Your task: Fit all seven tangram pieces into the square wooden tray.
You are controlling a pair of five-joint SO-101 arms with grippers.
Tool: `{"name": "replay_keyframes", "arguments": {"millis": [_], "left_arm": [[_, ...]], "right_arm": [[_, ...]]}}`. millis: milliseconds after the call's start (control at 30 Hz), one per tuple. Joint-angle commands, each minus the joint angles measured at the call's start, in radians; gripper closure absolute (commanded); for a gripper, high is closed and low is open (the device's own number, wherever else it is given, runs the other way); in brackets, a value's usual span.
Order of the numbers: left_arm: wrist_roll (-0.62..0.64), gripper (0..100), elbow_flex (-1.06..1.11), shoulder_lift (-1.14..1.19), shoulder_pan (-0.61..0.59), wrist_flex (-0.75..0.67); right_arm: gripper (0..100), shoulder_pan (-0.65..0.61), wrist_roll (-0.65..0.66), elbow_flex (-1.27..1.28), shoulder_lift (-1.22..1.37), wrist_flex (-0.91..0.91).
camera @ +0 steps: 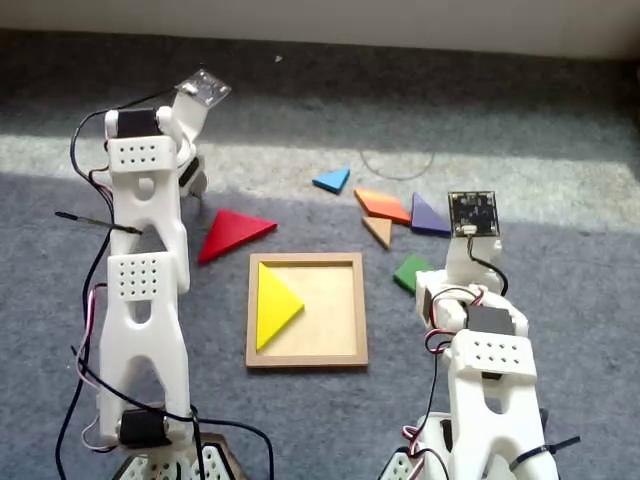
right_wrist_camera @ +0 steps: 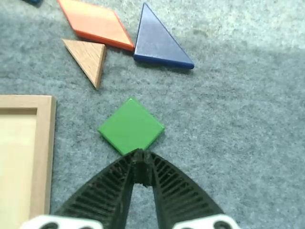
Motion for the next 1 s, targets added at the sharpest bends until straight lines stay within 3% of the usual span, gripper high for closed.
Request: {"name": "replay_keyframes", "arguments": {"millis": [0,333,400,600,967], "left_arm": [[-0.006,66,-0.010,-0.173,0.027,0.012],[-0.011,63,-0.008,-0.223,0.048,0.012],[-0.072,63,0.005,-0.225,0.048,0.014],[-0.227,63,0.228,-0.312,0.062,0.014],[-0.327,63,0.779,-0.696,0.147,0.005]], "right_arm": [[98.8,-0.010,0.012,-0.005,-0.025,-0.019],[98.8,-0.010,0.012,-0.005,-0.025,-0.019],[98.8,-0.010,0.012,-0.005,-0.025,-0.019],[98.8,-0.010,0.012,-0.005,-0.025,-0.019],[98.8,-0.010,0.014,-0.005,-0.025,-0.019]]}}
